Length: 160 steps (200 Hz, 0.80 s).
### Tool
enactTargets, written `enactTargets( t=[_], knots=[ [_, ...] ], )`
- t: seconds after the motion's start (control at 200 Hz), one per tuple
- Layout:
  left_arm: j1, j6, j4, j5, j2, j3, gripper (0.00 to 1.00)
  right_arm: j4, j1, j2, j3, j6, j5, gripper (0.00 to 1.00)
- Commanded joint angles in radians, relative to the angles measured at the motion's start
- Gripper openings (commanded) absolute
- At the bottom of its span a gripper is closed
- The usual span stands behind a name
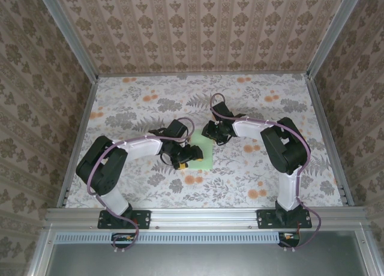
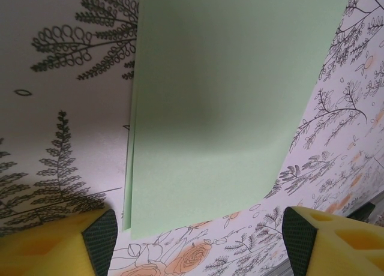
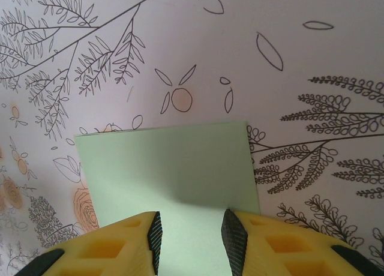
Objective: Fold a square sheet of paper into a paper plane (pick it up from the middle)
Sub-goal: Fold the triangle a second time at the center of the table.
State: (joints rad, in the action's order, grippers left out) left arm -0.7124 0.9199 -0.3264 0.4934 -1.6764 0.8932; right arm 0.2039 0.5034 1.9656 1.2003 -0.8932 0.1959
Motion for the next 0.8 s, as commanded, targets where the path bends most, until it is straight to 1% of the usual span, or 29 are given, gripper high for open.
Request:
enactTargets(
  t=[0.0, 0.305, 0.52, 0.795],
  knots=[
    [-0.009, -0.025, -0.028, -0.001, -0.012, 0.012, 0.76, 0.074, -0.006, 0.076, -0.053, -0.013, -0.016, 0.39],
    [-0.014, -0.026, -0.005, 0.024, -0.028, 0.016, 0.76, 0.074, -0.006, 0.076, -0.057, -0.013, -0.015, 0.39],
    [-0.019, -0.033, 0.016, 0.031, -0.013, 0.015, 0.66, 0.071, -0.006, 0.079, -0.060, -0.016, -0.013, 0.39],
    [-0.013, -0.032, 0.047, 0.030, 0.005, 0.000, 0.65, 0.069, -0.006, 0.079, -0.062, -0.016, -0.010, 0.39]
  ],
)
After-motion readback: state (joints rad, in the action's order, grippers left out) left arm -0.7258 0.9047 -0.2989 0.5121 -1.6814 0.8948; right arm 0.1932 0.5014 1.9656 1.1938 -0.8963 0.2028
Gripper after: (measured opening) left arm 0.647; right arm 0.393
